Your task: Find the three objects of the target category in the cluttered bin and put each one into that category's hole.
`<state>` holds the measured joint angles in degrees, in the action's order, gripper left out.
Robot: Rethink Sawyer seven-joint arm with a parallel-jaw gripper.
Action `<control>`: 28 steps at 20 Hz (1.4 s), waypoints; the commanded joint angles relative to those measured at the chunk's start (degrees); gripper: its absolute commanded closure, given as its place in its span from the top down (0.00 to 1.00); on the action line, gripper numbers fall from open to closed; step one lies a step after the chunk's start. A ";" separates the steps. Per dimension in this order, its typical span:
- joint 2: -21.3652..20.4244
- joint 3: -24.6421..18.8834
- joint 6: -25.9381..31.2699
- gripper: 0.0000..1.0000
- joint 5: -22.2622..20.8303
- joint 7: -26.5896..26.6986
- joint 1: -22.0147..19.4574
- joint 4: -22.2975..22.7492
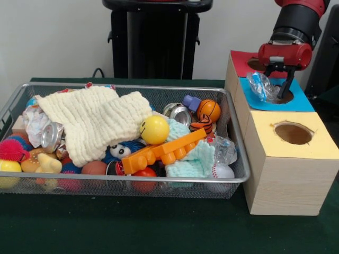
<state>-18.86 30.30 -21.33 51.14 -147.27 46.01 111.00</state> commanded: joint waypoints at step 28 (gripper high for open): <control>1.06 -2.10 11.88 1.00 -3.47 -3.02 -2.45 -6.01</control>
<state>-19.01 33.28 -17.23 48.58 -147.27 45.07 109.11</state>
